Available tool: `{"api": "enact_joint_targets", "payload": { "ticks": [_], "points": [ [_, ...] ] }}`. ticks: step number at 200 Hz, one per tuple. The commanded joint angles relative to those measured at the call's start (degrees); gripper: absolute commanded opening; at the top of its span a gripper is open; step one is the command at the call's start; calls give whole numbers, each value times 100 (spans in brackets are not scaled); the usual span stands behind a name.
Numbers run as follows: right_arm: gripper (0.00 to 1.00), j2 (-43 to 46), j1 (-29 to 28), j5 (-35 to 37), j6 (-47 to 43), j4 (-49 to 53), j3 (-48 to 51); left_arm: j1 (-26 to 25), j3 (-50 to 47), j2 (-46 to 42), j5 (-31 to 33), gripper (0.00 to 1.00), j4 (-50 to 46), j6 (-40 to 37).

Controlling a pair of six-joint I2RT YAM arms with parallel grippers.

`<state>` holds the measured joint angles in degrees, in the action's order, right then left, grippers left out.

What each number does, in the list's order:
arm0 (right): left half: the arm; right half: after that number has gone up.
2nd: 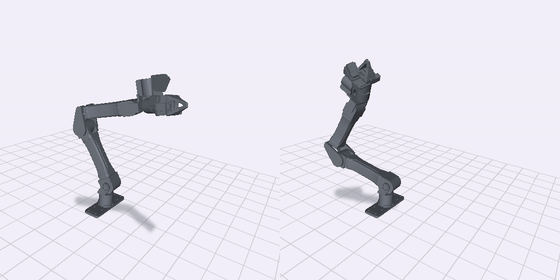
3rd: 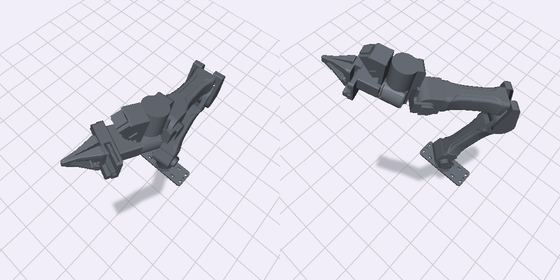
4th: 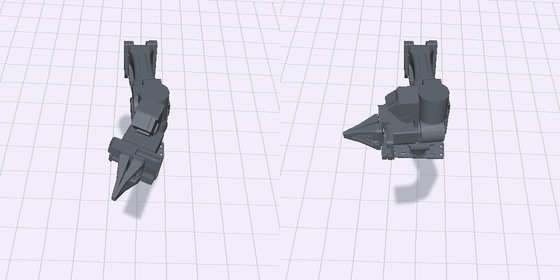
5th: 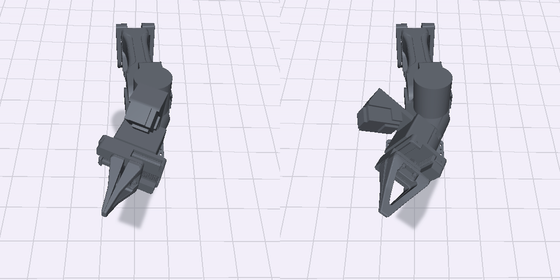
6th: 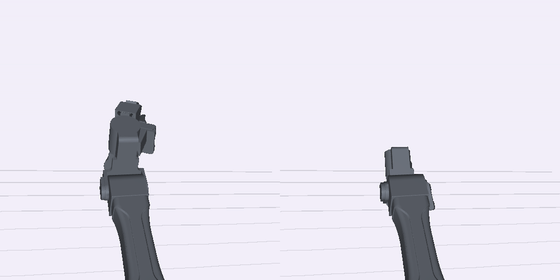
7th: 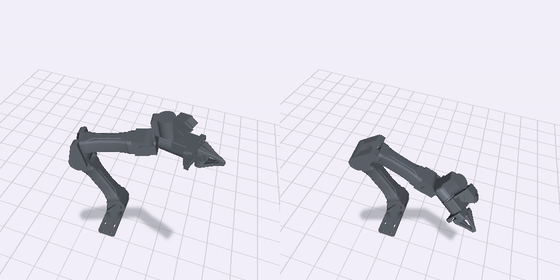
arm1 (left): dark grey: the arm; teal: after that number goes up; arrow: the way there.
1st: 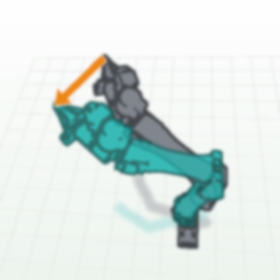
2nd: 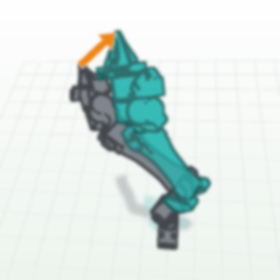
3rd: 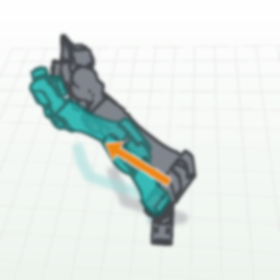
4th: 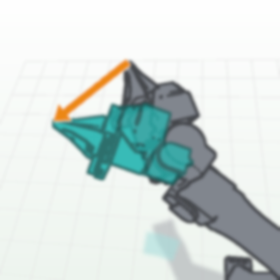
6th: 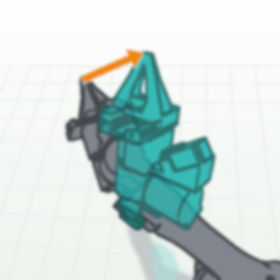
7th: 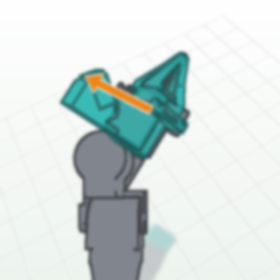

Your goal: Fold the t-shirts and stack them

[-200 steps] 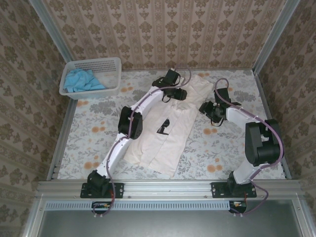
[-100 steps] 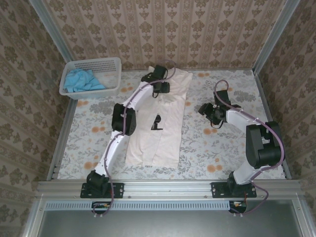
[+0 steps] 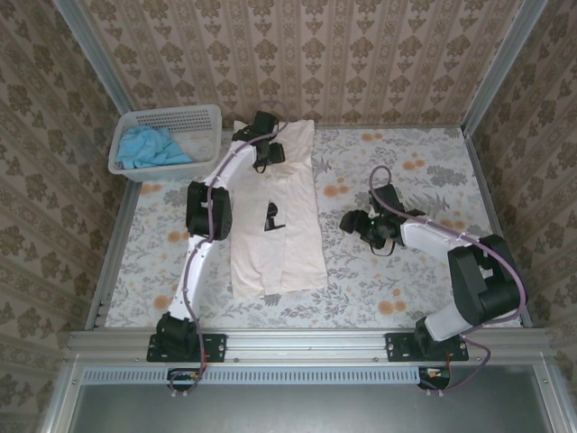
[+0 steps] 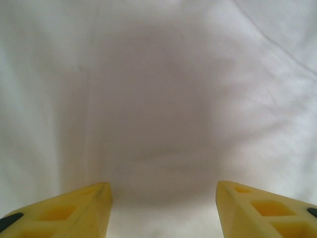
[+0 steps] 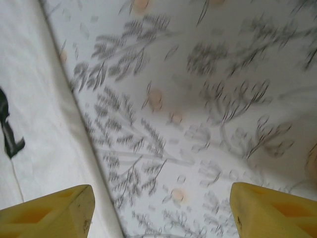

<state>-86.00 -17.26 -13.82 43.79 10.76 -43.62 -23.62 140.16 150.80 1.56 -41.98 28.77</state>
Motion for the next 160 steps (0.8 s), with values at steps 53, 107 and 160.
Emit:
{"api": "enact_joint_targets", "payload": {
  "ticks": [53,107,160],
  "points": [
    [72,586,-945,-295,392,-243,759,-761,-4535,-4304,252,70,1370,249],
    [62,366,-1768,-507,446,-347,820,-1444,-8425,-7249,1005,59,999,560],
    [52,238,-2134,-292,572,-145,799,-2167,-10701,-9272,956,52,295,1765]
  ]
}}
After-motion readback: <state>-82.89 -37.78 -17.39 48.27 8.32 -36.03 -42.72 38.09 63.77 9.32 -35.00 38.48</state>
